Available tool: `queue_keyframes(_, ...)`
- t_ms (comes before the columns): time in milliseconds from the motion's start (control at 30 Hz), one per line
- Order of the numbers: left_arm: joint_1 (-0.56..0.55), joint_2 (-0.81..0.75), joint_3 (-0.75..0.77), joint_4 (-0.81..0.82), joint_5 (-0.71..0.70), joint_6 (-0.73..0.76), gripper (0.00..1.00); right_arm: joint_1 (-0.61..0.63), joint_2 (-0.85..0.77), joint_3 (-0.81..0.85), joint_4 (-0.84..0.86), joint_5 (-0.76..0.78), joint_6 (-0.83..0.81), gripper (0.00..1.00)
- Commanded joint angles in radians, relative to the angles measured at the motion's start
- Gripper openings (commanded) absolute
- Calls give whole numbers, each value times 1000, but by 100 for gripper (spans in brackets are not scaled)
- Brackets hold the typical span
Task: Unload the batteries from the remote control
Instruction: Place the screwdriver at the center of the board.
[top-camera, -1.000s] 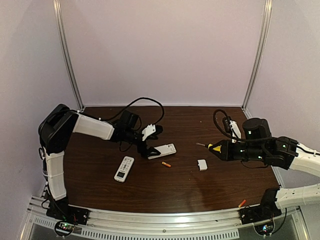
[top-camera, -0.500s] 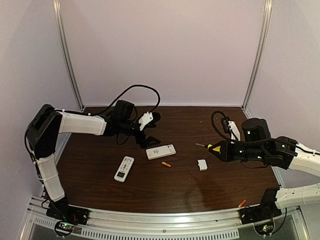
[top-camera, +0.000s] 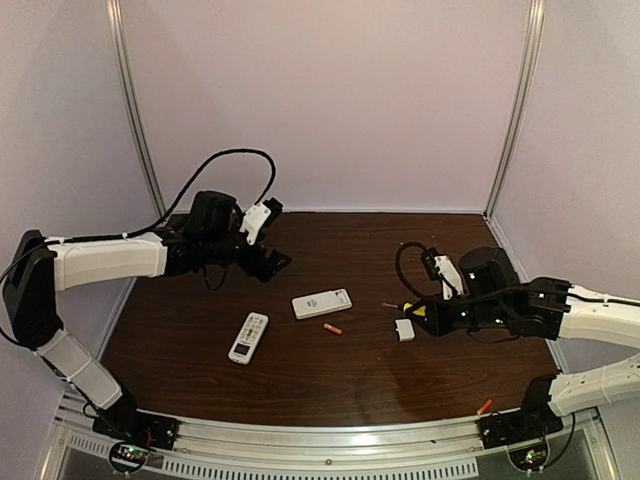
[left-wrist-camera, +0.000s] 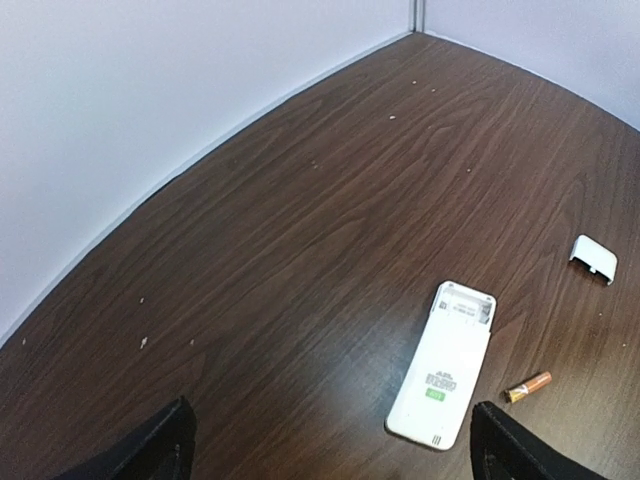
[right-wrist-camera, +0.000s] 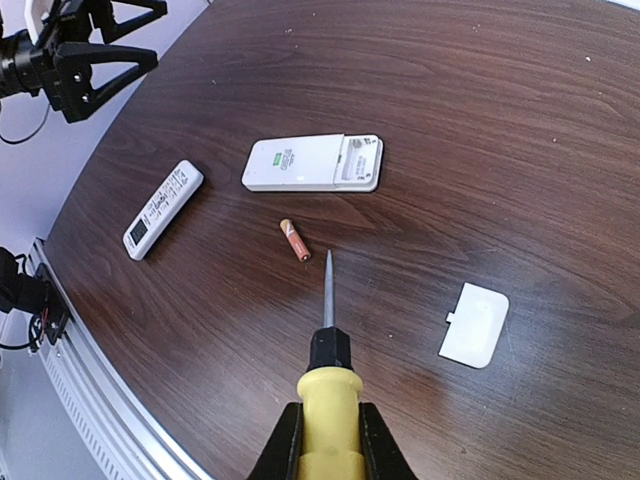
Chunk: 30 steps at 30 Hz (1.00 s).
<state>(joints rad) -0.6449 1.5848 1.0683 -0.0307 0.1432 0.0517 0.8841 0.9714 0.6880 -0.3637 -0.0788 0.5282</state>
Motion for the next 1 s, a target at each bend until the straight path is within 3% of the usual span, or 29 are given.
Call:
queue_keyframes(0,4,-99,-99,-19,-111,-112,97,27,48,-35,69,24,-24,0)
queue_keyframes(500,4,-343,-323,-189,-176,-338,97,101,263,-67,202,222,-14,0)
queue_keyframes(967,4,-474,-406,-297,-148,-460,93,136,456,-49,273,235,22,0)
